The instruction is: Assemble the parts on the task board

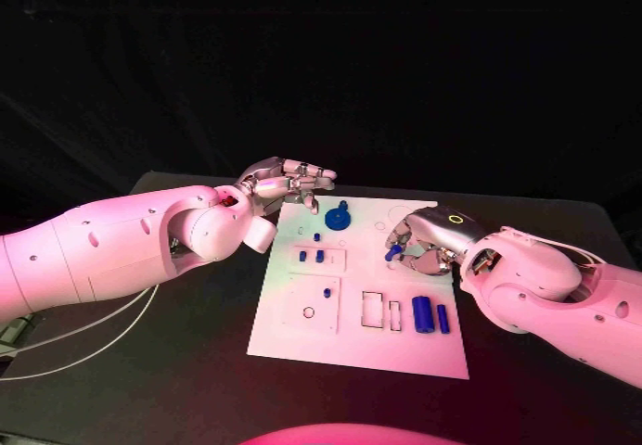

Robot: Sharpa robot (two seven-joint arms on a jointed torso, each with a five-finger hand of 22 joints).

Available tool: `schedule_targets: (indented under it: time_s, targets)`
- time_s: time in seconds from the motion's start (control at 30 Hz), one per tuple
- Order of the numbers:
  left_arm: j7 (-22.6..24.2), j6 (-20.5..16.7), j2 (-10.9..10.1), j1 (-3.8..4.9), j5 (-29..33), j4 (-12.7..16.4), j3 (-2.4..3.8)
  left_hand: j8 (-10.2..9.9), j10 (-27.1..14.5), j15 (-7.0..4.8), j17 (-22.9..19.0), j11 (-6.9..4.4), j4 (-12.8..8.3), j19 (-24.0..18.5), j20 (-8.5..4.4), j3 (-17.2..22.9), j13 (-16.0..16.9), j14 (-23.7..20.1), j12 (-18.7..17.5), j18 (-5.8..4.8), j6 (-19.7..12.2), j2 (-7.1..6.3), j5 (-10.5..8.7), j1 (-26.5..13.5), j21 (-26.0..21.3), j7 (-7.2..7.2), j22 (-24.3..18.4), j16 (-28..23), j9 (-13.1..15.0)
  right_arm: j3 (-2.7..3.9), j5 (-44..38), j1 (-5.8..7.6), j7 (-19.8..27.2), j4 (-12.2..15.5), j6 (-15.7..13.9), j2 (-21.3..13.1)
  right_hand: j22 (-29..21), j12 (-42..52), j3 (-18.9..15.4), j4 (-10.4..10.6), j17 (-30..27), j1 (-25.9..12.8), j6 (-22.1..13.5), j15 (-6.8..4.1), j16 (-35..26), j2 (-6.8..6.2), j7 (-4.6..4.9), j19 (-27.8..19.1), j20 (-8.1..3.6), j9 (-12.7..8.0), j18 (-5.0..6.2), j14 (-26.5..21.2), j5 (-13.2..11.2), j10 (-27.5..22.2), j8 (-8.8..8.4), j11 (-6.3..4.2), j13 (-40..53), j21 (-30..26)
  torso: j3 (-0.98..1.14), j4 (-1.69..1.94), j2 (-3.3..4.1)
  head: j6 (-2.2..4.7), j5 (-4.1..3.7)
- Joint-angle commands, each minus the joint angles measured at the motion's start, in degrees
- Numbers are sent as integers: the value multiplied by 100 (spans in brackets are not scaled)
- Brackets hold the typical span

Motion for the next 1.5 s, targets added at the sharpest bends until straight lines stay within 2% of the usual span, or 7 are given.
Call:
schedule_targets:
  time_s: [0.03,0.27,0.4,0.53,0.73,0.93,1.5]
  targets:
    - [12,108,18,4,4,-1,2,19,-24,14,-5,-2,-14,-6,35,-26,0,-33,12,78,-18,59,20,7,-37,2,-8,38,-5,25,148,41,-19,263,-339,-101,8,20,13,-28,95,14,37,-31,32,25,14,42,10,6,-78,340,32,48,17,-10,-7,26,-1,11,7,8,17]
    - [11,112,28,4,4,-16,2,19,-24,14,-5,-2,-14,-6,35,-26,0,-33,12,78,-18,59,20,7,-37,2,-8,38,-5,42,291,20,36,727,-391,-79,13,18,12,-29,98,11,43,-32,35,23,15,44,10,9,-80,340,35,53,19,-9,-7,31,7,-9,6,-20,89]
    - [18,112,45,4,4,-33,2,16,-32,16,-9,1,-12,-5,36,-29,-2,-36,18,78,-29,68,20,5,-40,8,-10,41,-9,26,343,-79,90,848,-410,109,10,17,12,-29,97,11,45,-32,34,24,17,43,10,10,-79,340,38,54,19,-9,-7,27,3,-10,-4,-46,137]
    - [29,111,73,4,4,-52,2,16,-32,16,-9,1,-12,-5,36,-29,-2,-36,18,78,-29,68,20,5,-40,8,-10,41,-9,7,378,-275,167,909,-424,409,6,14,13,-32,90,13,47,-33,27,25,20,42,9,11,-78,339,44,56,19,-9,-7,23,4,6,5,-70,165]
    - [39,110,127,4,5,-77,2,17,-33,17,-11,2,-10,-4,36,-30,-2,-37,22,77,-30,73,20,5,-42,8,-11,43,-9,-42,399,-533,260,751,-393,822,-2,5,14,-40,83,17,45,-32,19,23,26,39,9,13,-75,337,59,56,14,-6,-8,13,-2,19,9,-89,214]
    - [35,108,141,4,5,-69,2,17,-33,17,-11,2,-10,-4,36,-30,-2,-37,22,77,-30,73,20,5,-42,8,-11,43,-9,-109,301,-721,245,425,-323,1089,-8,1,15,-42,83,18,44,-32,20,24,29,36,9,14,-74,337,65,55,12,-4,-9,7,-2,-4,11,-134,278]
    - [30,113,128,5,5,-52,2,17,-33,17,-11,2,-10,-4,36,-30,-2,-37,22,77,-30,73,20,5,-42,8,-11,43,-9,-138,88,-894,44,84,-178,1327,20,-8,18,-48,98,20,41,-29,36,30,37,46,9,16,-80,339,79,56,6,1,-10,35,1,1,9,-162,312]
